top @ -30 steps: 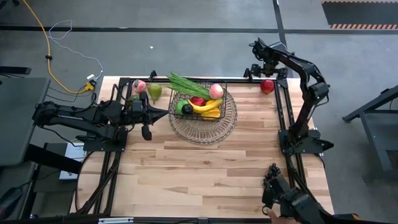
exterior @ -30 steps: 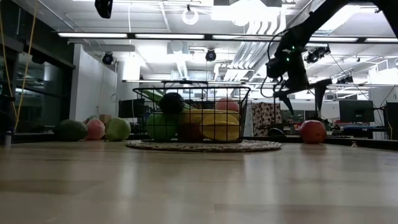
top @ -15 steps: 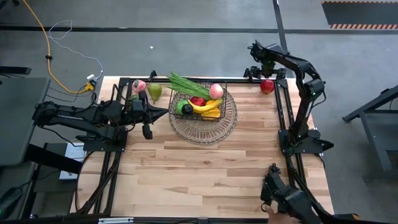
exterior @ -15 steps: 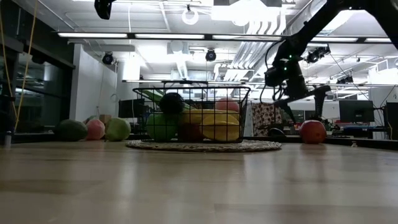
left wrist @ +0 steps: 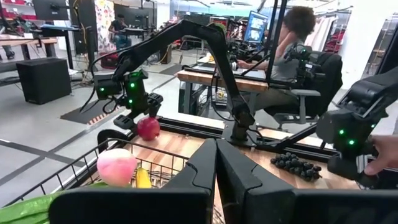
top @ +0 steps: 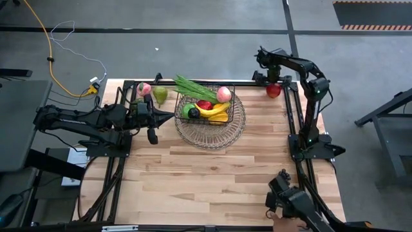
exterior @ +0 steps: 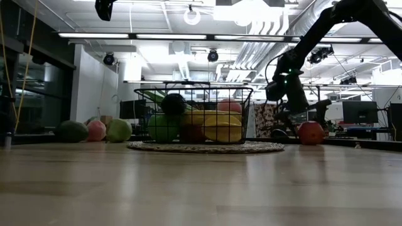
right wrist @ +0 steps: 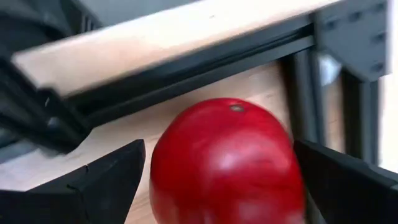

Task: Build produce basket
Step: Put the pomegranate into the black wire basket

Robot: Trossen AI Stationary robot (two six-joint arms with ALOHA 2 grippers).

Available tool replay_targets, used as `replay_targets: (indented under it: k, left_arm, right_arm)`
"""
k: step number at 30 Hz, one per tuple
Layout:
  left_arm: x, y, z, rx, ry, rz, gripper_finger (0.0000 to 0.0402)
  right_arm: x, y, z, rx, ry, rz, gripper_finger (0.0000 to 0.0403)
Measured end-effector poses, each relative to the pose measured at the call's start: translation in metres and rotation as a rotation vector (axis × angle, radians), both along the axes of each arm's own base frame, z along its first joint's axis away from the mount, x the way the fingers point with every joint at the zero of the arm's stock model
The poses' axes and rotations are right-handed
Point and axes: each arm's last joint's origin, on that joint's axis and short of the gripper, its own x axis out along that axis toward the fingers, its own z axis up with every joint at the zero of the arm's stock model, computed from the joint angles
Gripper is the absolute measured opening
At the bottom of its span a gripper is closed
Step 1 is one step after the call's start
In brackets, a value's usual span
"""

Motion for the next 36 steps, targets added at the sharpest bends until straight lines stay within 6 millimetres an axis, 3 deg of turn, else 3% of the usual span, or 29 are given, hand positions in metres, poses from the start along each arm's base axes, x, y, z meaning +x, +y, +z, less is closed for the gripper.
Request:
replay_targets:
  k: [14,22,27,32,36]
  left_arm:
    - [-0.001,0.001,0.0,0.003,0.0,0.052,0.0]
    - [-0.001,0.001,0.0,0.003,0.0,0.052,0.0]
    - [-0.001,0.001,0.0,0.003,0.0,0.049,0.0]
    - [-0.001,0.001,0.0,0.004,0.001,0.049,0.0]
    - [0.0,0.001,0.0,0.004,0.001,0.043,0.0]
  right_arm:
    - [0.004,0.004,-0.004,0.085,-0.042,0.08,0.0393]
    - [0.004,0.004,-0.004,0.089,-0.04,0.087,0.0333]
    - [0.006,0.007,-0.001,0.103,-0.014,0.176,0.0322]
    - [0.013,0.021,0.042,-0.027,0.013,0.343,0.032]
    - [0.022,0.05,0.097,-0.194,-0.046,0.496,0.032]
